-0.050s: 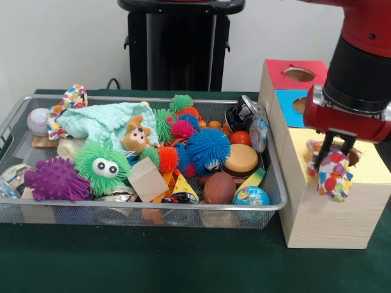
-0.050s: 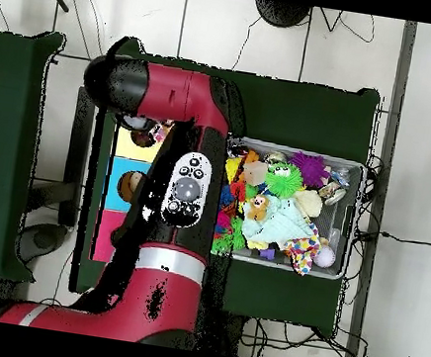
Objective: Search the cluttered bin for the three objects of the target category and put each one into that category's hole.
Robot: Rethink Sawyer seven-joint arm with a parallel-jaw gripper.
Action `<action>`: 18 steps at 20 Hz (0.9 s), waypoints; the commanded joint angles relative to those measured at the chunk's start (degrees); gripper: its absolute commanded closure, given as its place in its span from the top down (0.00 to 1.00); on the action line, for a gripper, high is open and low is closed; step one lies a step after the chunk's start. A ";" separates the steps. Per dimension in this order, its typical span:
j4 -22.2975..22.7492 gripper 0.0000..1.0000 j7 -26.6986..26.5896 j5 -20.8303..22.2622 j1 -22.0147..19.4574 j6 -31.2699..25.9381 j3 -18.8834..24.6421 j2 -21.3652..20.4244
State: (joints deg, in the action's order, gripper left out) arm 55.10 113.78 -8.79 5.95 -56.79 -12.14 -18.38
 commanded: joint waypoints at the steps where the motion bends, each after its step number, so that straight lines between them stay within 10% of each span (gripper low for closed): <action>1: 17.79 0.00 -9.56 4.16 -2.25 1.10 6.71 -4.20; 18: 26.63 0.00 12.77 -0.90 8.96 -1.34 2.99 -15.56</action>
State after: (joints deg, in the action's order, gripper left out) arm 72.03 113.82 -7.71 13.76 -56.77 -11.72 -31.19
